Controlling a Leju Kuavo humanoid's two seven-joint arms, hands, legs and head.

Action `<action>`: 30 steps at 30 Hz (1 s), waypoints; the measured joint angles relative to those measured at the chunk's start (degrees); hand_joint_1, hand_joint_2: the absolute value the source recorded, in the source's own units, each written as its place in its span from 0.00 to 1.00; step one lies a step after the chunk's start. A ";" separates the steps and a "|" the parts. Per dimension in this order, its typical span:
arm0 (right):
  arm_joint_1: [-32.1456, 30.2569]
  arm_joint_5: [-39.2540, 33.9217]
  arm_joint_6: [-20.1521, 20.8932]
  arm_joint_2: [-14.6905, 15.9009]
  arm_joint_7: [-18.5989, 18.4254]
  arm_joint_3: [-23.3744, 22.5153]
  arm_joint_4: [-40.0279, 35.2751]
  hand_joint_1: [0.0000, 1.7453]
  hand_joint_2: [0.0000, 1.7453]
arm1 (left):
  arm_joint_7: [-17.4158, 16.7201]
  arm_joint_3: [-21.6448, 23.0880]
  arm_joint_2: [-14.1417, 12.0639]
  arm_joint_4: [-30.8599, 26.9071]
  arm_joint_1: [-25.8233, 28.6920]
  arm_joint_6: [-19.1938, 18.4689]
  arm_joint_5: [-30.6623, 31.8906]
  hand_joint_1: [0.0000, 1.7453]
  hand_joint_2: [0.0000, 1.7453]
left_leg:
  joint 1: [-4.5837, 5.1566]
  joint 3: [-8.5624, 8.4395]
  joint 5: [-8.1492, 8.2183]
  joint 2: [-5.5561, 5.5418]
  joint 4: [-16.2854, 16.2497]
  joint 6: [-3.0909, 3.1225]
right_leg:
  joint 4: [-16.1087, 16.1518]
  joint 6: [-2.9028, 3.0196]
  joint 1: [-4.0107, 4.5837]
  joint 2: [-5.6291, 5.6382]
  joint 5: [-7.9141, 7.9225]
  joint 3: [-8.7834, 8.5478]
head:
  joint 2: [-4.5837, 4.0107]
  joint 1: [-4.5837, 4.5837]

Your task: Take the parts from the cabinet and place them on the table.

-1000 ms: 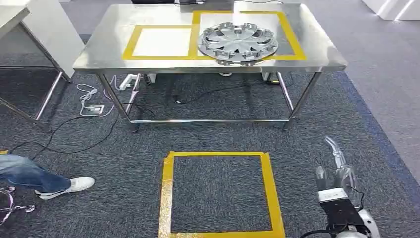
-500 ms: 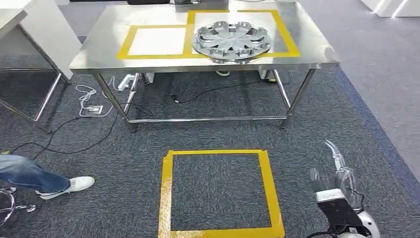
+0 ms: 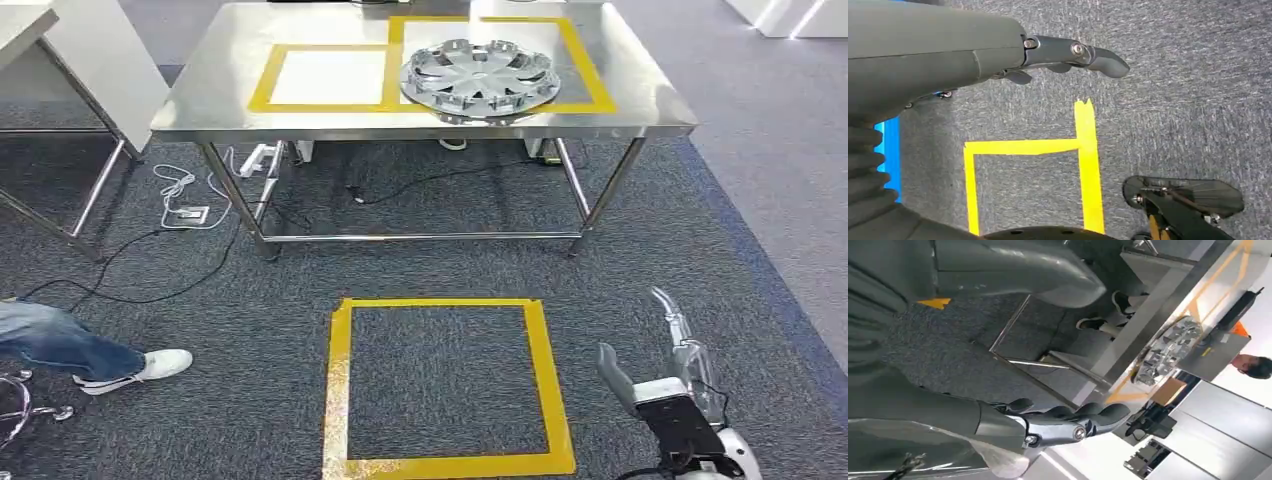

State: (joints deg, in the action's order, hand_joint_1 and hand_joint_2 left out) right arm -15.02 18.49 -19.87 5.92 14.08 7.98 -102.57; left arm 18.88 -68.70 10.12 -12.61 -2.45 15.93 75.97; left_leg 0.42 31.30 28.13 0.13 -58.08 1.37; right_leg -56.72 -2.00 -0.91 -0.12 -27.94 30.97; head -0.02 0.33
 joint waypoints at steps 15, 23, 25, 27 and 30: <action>-0.05 -0.33 -0.15 0.00 0.15 -0.02 0.15 0.00 1.00 | -0.09 0.00 0.00 0.00 0.00 0.17 0.24 0.00 1.00 | -0.16 0.02 -0.12 0.00 0.01 -0.05 | -0.23 0.00 0.16 0.00 0.00 0.17 | 0.00 0.02; -0.14 -0.42 -0.63 0.00 0.17 -0.07 0.22 0.00 1.00 | 0.71 -0.02 0.00 0.00 0.00 0.74 0.07 0.00 0.00 | -0.16 0.05 -0.13 0.00 0.01 -0.06 | -0.23 0.00 0.16 0.00 0.00 0.20 | 0.00 0.02; -0.23 -0.26 -1.05 -0.04 0.18 -0.15 0.24 0.00 1.00 | 1.94 -0.24 0.00 0.00 -0.02 0.29 -0.72 0.00 1.00 | -0.16 0.06 -0.13 0.00 0.01 -0.06 | -0.23 0.00 0.16 0.00 0.00 0.20 | 0.00 0.02; -0.40 -0.07 -1.25 -0.04 0.17 -0.15 0.24 0.00 1.00 | 2.62 -0.46 0.00 0.00 -0.06 -0.28 -1.14 0.00 1.00 | -0.16 0.06 -0.13 0.00 0.01 -0.06 | -0.23 0.00 0.16 0.00 0.00 0.21 | 0.00 0.02; -0.42 -0.18 -1.16 -0.09 0.04 -0.31 1.75 0.00 1.00 | 2.82 0.20 -0.17 0.00 0.06 -0.63 -2.45 0.00 1.00 | -0.16 0.07 -0.13 0.00 0.01 -0.06 | -0.23 0.00 0.16 0.00 0.00 0.21 | 0.00 0.02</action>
State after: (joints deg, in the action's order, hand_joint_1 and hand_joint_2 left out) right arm -15.44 18.32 -21.03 5.84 14.12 7.67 -100.82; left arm 21.70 -68.50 9.95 -12.61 -2.39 15.30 73.52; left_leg 0.27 31.37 28.00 0.13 -58.07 1.31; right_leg -56.95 -2.00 -0.75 -0.12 -27.94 31.18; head -0.02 0.35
